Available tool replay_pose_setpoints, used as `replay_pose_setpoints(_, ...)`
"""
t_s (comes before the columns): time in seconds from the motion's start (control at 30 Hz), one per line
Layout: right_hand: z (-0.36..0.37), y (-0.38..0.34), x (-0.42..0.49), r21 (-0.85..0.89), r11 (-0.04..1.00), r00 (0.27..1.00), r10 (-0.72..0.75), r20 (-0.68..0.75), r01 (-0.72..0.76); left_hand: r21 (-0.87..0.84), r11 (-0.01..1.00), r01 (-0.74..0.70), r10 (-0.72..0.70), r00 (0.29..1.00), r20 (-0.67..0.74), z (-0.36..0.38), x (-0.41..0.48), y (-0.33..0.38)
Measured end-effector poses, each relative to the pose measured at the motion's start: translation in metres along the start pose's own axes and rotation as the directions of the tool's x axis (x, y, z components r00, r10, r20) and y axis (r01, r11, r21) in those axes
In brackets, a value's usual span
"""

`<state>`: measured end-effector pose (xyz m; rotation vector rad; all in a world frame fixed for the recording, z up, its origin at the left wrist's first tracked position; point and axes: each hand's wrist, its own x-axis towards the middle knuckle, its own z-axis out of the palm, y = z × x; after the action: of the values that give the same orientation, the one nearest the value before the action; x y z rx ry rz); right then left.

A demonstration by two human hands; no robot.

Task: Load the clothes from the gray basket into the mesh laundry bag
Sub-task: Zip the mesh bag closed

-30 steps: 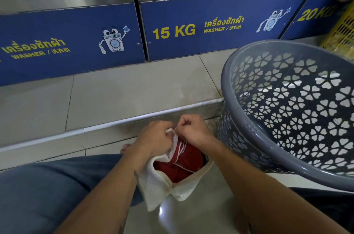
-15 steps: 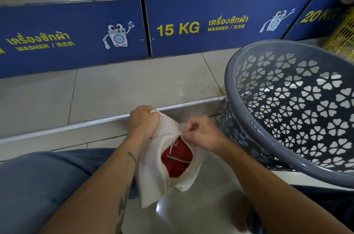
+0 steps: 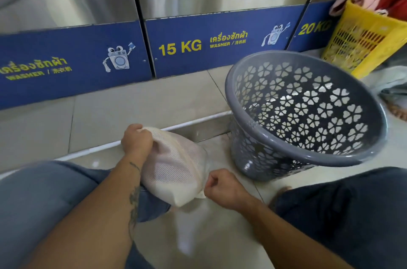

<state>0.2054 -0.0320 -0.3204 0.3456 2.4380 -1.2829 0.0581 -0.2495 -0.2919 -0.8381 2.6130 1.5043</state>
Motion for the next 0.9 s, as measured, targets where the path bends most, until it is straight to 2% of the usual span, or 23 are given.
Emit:
replay_pose_setpoints(0.17,-0.008,-0.009,-0.010,-0.083,0.995,0.998,-0.054,-0.033,0.051,0.136,0.987,-0.088,0.043,0.951,0.305,0.002,-0.040,0.023)
replay_pose_setpoints(0.3,-0.016,-0.021,-0.008,-0.145,0.988,0.998,-0.057,0.007,0.057,0.271,0.942,-0.199,0.082,0.919,0.386,-0.001,-0.056,0.035)
replay_pose_setpoints(0.43,-0.021,-0.034,0.004,-0.187,0.982,0.991,0.043,0.123,-0.020,0.433,0.853,-0.292,0.058,0.876,0.478,0.000,-0.066,0.020)
replay_pose_setpoints(0.5,-0.022,-0.048,0.012,-0.257,0.966,0.982,0.077,0.173,-0.031,0.420,0.860,-0.290,0.055,0.870,0.489,0.000,-0.069,0.005)
replay_pose_setpoints(0.57,-0.025,-0.069,0.023,-0.411,0.912,0.971,0.076,0.225,0.024,0.346,0.908,-0.238,0.061,0.890,0.452,-0.001,-0.074,-0.011)
replay_pose_setpoints(0.63,-0.033,-0.096,0.031,-0.499,0.862,0.968,0.043,0.246,0.088,0.310,0.915,-0.258,0.116,0.905,0.410,-0.002,-0.079,-0.026)
replay_pose_setpoints(0.7,-0.044,-0.120,0.039,-0.504,0.855,0.972,0.001,0.235,0.121,0.384,0.874,-0.298,0.132,0.906,0.403,-0.001,-0.080,-0.042)
replay_pose_setpoints(0.8,-0.055,-0.135,0.046,-0.468,0.875,0.979,-0.036,0.198,0.127,0.530,0.786,-0.318,0.075,0.900,0.429,0.001,-0.075,-0.054)
replay_pose_setpoints(0.9,-0.045,-0.130,0.048,-0.462,0.878,0.979,-0.029,0.203,0.122,0.570,0.767,-0.295,0.004,0.890,0.456,-0.003,-0.065,-0.064)
